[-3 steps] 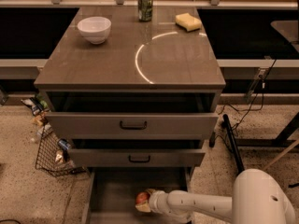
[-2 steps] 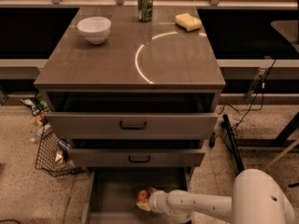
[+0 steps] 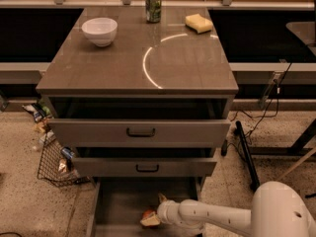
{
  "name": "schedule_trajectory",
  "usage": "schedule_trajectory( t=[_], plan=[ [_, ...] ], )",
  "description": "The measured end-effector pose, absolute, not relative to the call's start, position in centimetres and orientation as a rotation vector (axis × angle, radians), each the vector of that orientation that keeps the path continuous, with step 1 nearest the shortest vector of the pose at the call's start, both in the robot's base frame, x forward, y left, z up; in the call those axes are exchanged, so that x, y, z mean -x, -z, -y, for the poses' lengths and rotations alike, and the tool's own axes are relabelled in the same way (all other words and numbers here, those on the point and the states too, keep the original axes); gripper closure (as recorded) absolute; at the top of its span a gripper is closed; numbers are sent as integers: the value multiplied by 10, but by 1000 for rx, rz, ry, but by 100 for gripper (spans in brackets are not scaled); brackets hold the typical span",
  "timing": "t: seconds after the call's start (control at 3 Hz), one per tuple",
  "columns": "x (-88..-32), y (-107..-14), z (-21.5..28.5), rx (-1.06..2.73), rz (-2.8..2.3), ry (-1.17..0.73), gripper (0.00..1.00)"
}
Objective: Place apple into bottom drawer
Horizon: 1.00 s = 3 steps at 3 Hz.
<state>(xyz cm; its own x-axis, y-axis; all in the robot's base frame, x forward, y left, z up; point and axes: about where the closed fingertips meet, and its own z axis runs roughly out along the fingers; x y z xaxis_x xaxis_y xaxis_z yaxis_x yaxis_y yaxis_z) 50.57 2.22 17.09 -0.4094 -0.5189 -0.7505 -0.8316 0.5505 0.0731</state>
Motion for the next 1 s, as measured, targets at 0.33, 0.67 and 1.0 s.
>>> schedule_trajectory(
  t=[0.33, 0.67, 1.0],
  plan=[
    [-500, -213, -22, 1104, -2003, -604, 34],
    [-493, -248, -15, 1117, -1954, -616, 57],
    [-480, -288, 0, 1106, -1927, -621, 81]
  ],
)
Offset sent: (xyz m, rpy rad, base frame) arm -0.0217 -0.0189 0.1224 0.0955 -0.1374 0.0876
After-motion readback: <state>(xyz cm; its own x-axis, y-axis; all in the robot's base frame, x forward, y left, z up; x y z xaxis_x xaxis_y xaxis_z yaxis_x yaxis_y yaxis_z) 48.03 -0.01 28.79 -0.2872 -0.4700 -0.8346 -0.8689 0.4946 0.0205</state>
